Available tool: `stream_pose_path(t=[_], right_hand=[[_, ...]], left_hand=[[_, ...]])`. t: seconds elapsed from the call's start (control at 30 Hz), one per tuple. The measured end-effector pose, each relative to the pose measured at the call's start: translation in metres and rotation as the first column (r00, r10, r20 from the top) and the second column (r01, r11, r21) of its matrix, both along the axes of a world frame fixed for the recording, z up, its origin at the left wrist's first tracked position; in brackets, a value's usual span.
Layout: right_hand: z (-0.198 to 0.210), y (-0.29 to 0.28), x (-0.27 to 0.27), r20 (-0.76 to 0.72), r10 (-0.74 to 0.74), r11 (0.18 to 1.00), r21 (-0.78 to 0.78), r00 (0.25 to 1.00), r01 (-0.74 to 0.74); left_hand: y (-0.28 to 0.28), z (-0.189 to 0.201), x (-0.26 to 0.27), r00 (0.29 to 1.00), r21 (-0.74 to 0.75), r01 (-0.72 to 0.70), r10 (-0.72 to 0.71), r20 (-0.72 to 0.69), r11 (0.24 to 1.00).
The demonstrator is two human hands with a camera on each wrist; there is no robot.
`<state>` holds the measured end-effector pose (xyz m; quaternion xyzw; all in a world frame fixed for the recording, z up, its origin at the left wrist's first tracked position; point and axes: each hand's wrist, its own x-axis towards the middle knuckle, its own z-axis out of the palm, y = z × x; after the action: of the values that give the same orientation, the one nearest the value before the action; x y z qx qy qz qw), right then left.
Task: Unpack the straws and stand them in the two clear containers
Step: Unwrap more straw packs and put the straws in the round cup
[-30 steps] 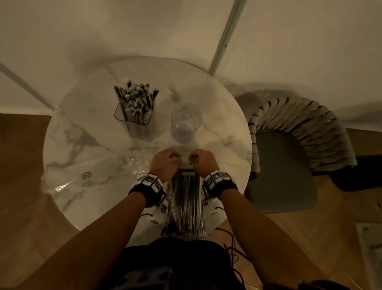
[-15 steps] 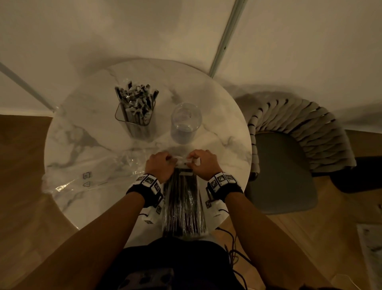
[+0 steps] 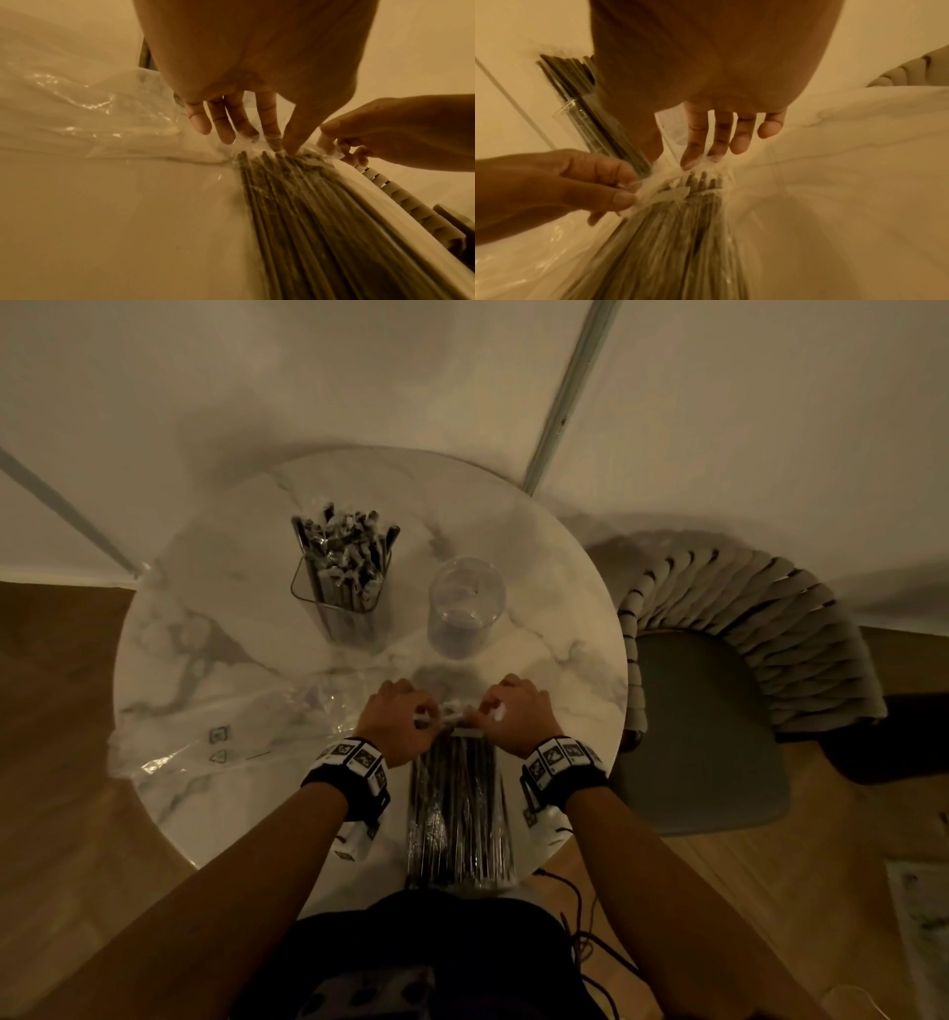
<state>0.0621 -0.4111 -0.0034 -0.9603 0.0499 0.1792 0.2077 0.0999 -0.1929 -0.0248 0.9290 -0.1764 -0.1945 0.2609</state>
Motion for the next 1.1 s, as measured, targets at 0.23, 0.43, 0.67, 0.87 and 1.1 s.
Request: stream_pose_path(t=[0.23,0.43,0.67,0.87,1.1], right_hand=[[-0.010,0.004,0.009,-0.040,-0.299,0.937,0.175,0.953,0.302],[-0.017,0.000,0.001,-0.143,-0.409,0.864,0.257,0.901,0.433],[-0.021,-0.002,-0.017,-0.367,-0.649,0.492,0.465,0.666,0.736],[-0.021,0.000,-0.014,-0.474,-0.589,0.435,0.496,0.654,0.751],[-0.012,0.005,-0.025,-0.507,-0.567,0.520,0.391,0.649,0.759]], left_hand=[[-0.006,0.003,0.007,0.925,-0.056,-0.308,0.285,-0.251,0.950],[-0.008,0.002,0.007,0.717,-0.070,-0.557,0.437,-0.542,0.828],[-0.016,0.013,-0.001,0.568,-0.167,-0.671,0.356,-0.742,0.723],[-0.018,0.016,0.005,0.586,-0.283,-0.756,0.418,-0.695,0.590],[-0.021,0.025,-0.017,0.931,0.054,-0.246,0.251,-0.266,0.968]])
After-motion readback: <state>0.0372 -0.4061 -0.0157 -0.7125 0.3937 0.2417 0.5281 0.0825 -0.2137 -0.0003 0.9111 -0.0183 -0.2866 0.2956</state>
